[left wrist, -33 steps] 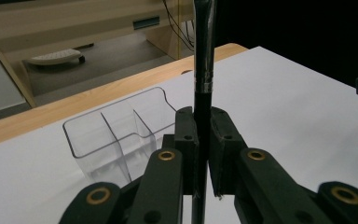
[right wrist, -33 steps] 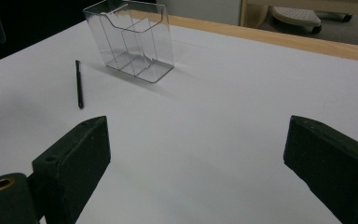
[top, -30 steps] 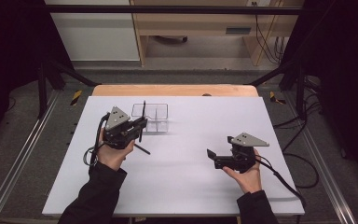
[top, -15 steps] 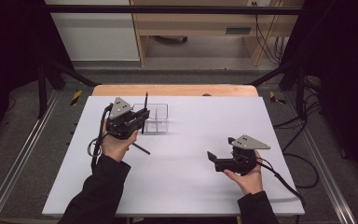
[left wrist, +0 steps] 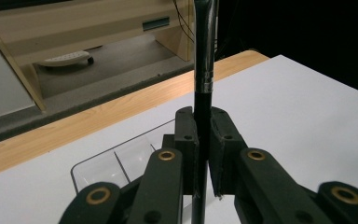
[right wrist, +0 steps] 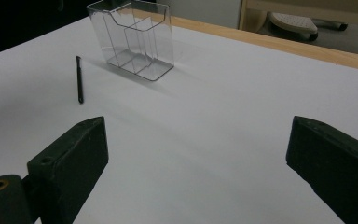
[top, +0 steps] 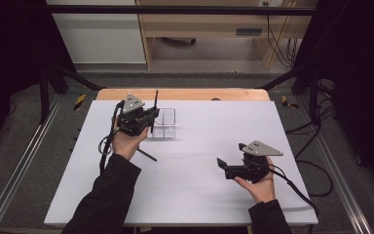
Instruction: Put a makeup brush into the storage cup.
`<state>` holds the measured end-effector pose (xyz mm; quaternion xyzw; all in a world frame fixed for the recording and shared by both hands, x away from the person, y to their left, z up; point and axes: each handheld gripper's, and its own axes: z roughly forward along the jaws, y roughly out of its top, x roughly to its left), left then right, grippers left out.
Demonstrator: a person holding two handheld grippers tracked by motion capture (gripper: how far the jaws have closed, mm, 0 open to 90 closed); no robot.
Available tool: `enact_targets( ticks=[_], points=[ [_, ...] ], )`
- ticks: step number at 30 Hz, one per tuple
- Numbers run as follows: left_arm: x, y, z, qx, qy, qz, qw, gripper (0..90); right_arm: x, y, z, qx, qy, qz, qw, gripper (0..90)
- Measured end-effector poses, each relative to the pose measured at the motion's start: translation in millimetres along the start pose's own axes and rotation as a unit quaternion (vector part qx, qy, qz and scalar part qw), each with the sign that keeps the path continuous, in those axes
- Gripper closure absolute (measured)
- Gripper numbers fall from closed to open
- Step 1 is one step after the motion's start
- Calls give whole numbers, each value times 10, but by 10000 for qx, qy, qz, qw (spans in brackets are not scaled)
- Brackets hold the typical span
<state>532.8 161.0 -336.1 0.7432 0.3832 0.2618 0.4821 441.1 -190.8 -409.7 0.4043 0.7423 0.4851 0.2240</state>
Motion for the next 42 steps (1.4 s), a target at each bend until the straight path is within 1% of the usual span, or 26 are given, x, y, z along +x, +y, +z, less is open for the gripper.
enact_targets(
  ticks=[5,8,14,18,19,22,27,32,34,37,39,42],
  points=[
    [35,20,87,36,52,32,10000,825,-4,1,-3,-9,-5,-7,10000,61],
    [68,51,124,10,73,-27,10000,825,-11,-1,-6,-11,-16,-11,10000,61],
    [130,108,198,-11,94,-84,9999,825,-35,-9,-14,-26,-26,79,10000,61],
    [163,136,235,-38,109,-124,9999,826,-36,-6,-17,-38,-15,70,10000,61],
    [172,142,244,-27,109,-108,9999,826,-37,-6,-18,-36,-24,68,10000,61],
    [194,156,287,-35,110,-185,9998,825,-37,-3,-20,-38,-21,86,10000,61],
    [245,185,365,-19,196,-266,9995,826,-43,3,-31,-54,-29,87,9999,59],
    [268,210,438,-38,207,-288,9994,826,-50,8,-39,-81,-32,88,9999,58],
    [266,215,469,-65,210,-288,9993,826,-50,8,-37,-80,-28,93,9999,58],
    [283,197,518,-37,247,-283,9993,826,-48,5,-35,-57,-24,89,9999,58],
    [307,177,551,6,281,-307,9991,826,-46,4,-31,-51,-22,89,9999,57],
    [338,150,589,12,267,-378,9989,826,-47,2,-24,-42,-10,81,10000,57]
  ],
)
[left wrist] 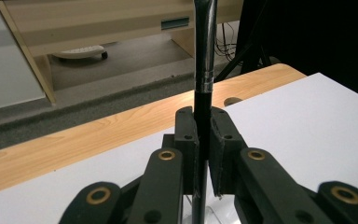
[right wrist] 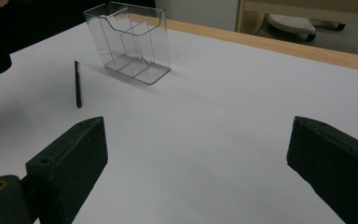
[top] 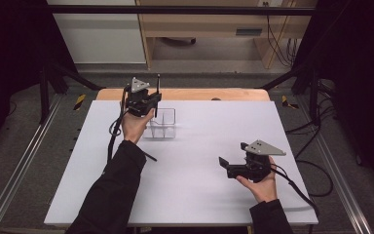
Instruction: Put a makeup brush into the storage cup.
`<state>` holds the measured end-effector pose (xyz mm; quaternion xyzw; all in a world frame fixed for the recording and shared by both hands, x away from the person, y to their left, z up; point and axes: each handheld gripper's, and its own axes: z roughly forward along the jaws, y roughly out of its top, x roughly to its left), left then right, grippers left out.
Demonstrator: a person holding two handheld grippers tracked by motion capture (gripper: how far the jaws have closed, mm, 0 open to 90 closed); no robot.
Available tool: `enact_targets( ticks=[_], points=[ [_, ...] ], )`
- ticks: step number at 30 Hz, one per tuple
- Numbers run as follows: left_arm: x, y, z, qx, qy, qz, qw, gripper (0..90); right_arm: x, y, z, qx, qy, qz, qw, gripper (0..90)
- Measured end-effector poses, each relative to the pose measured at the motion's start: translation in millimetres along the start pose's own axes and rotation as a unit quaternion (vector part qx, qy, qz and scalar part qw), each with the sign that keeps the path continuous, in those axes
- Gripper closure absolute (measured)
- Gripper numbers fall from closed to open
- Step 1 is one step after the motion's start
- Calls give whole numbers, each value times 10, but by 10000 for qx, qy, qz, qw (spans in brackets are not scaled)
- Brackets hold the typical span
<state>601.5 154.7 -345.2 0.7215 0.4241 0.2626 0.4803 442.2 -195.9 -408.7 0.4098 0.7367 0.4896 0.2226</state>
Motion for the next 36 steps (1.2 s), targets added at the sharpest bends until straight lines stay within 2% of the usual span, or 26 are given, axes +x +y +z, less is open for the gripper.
enact_targets(
  ticks=[4,13,19,36],
  points=[
    [16,-17,39,20,79,12,10000,826,-1,0,1,3,-4,-4,10000,57],
    [14,-70,103,50,76,-14,10000,826,0,3,-9,-13,-2,-2,10000,52],
    [60,-157,125,90,106,-102,9999,826,-1,1,0,-6,-1,-10,10000,51],
    [69,-374,151,179,119,-108,9997,827,12,-13,29,35,19,-10,10000,51]
  ],
)
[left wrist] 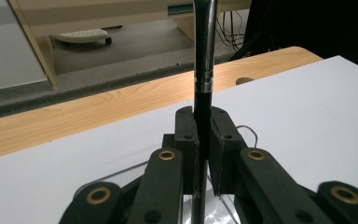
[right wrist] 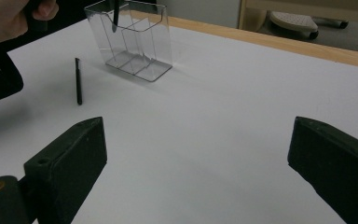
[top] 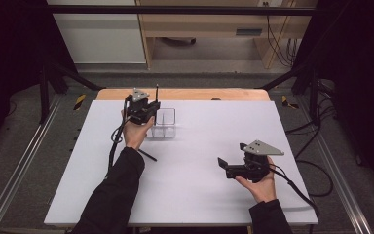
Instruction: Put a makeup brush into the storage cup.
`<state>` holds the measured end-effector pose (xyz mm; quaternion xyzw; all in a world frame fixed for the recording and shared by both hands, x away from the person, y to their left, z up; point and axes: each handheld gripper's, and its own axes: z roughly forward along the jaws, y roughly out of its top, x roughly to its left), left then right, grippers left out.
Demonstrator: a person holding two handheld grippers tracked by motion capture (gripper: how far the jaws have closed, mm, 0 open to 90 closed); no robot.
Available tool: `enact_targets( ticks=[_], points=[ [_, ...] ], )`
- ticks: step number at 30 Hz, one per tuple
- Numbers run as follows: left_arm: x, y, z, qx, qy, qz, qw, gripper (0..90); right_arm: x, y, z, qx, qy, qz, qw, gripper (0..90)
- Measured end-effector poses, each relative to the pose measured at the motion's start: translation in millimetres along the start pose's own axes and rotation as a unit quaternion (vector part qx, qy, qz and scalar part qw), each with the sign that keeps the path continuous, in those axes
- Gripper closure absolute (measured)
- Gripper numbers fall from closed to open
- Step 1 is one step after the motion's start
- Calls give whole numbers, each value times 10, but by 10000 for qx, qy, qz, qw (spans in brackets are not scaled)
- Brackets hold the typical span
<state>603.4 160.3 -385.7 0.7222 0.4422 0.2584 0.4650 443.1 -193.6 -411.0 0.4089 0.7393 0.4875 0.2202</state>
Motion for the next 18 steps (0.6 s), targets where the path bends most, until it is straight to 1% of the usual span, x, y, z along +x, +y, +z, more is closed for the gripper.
enact_targets(
  ticks=[6,7,11,15,18],
  points=[
    [0,-73,11,43,-19,-1,10000,827,0,1,-4,-5,-4,1,10000,52],
    [-4,-86,10,59,-16,33,10000,827,0,0,-3,0,-7,-1,10000,52],
    [-14,-112,0,64,-42,39,10000,826,3,-2,3,5,-5,-1,10000,51],
    [-25,-125,-27,101,-89,93,9999,822,3,-2,2,-1,-5,11,10000,51],
    [-34,-127,-57,87,-123,80,9999,787,4,-2,2,-1,-3,13,10000,51]
  ],
)
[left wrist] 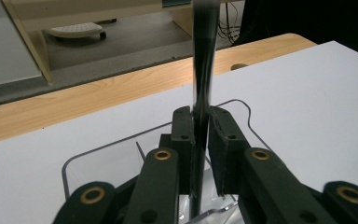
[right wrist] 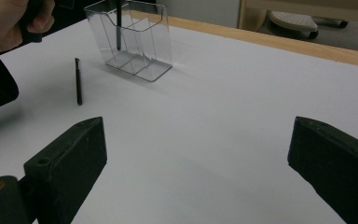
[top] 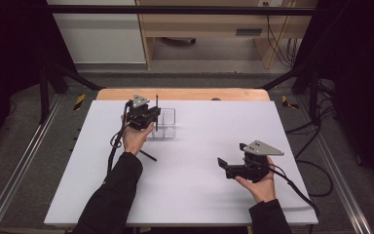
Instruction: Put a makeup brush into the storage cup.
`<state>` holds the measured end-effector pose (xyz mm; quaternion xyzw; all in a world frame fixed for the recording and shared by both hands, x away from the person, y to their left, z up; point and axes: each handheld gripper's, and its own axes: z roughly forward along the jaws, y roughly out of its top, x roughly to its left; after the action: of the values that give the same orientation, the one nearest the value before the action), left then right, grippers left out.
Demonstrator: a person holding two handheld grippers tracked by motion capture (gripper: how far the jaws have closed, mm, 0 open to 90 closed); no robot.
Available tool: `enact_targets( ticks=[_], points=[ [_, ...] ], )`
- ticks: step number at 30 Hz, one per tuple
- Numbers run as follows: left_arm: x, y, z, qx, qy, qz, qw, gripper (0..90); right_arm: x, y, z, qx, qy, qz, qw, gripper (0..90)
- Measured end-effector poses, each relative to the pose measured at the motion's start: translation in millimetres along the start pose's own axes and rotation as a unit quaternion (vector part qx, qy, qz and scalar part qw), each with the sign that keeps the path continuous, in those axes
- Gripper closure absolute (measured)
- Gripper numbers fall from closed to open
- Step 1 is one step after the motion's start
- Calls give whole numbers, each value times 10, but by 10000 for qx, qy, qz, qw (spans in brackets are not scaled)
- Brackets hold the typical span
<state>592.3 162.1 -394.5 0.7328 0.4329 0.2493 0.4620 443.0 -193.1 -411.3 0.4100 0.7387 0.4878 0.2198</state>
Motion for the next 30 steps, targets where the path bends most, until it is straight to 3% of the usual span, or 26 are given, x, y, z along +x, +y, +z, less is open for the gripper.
enact_targets(
  ticks=[9,16,24,30],
  points=[
    [-30,-4,-279,-223,-170,-36,9996,641,3,14,-21,-48,3,15,10000,51],
    [-81,-37,-551,-271,-222,114,9993,497,13,34,-41,-83,-6,-5,10000,51],
    [-144,-160,-871,-313,-270,280,9988,382,27,41,-47,-103,10,-15,9999,50],
    [-172,-282,-1098,-407,-422,271,9979,316,21,48,-65,-126,-6,-21,9999,50]
  ],
)
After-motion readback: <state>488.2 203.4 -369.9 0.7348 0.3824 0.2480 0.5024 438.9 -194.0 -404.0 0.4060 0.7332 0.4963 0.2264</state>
